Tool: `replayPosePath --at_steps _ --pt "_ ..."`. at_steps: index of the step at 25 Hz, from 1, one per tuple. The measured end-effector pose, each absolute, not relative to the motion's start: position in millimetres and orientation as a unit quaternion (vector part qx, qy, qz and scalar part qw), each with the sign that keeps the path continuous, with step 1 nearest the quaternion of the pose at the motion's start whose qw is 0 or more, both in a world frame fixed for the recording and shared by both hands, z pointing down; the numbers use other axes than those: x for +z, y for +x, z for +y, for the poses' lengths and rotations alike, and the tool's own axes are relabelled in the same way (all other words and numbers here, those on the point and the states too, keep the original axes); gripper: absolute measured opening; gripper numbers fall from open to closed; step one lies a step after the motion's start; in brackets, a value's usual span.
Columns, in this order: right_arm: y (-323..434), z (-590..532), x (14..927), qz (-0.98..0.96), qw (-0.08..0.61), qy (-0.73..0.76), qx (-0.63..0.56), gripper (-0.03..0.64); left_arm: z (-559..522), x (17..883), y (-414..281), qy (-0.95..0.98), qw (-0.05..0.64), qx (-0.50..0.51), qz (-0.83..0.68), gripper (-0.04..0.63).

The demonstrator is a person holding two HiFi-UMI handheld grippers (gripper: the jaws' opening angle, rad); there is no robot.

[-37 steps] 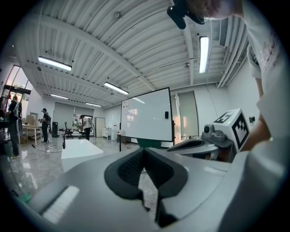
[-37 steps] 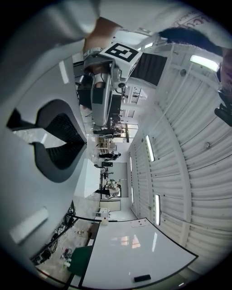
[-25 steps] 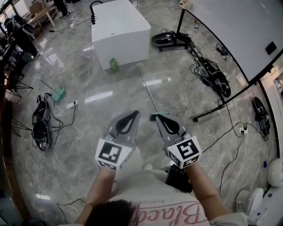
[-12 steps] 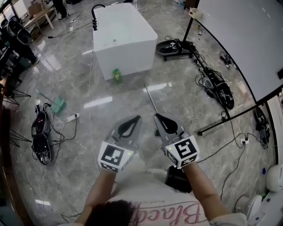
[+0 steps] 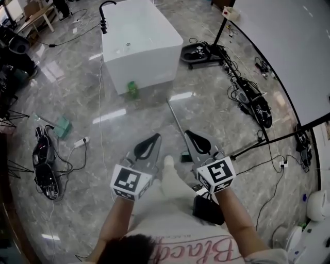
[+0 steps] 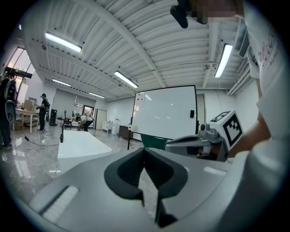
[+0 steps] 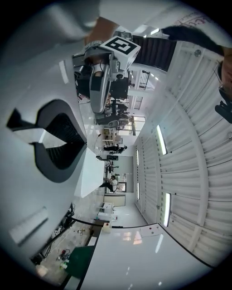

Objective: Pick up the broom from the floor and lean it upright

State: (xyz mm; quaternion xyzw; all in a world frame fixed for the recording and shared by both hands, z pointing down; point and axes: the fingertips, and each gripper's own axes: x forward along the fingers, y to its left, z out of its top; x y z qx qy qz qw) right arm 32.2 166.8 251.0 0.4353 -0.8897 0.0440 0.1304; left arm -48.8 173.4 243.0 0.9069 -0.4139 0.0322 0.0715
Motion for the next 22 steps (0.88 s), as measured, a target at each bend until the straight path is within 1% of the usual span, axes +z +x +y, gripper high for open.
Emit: replayPosePath --at_steps 5,10,16,22 --pt "24.7 127.1 261.4 -0.891 0.131 0.430 0.054 0.002 138.3 254.4 -61.4 0.901 0.083 0.042 -0.423 -0.002" --pt "16.6 71.8 271.5 -0.894 0.138 0.425 0.045 0.002 80.3 263.5 -69.4 0.897 0.082 0.046 -0.433 -0.002" --pt "26.9 5.9 275.8 -0.894 0.149 0.418 0.054 0.002 8.8 272.4 -53.4 0.901 0.083 0.050 -0.422 -0.002" --pt "40.0 -38.6 292.7 -0.892 0.159 0.413 0.088 0.002 -54.7 275.6 -39.8 0.898 0.092 0.075 -0.423 -0.002"
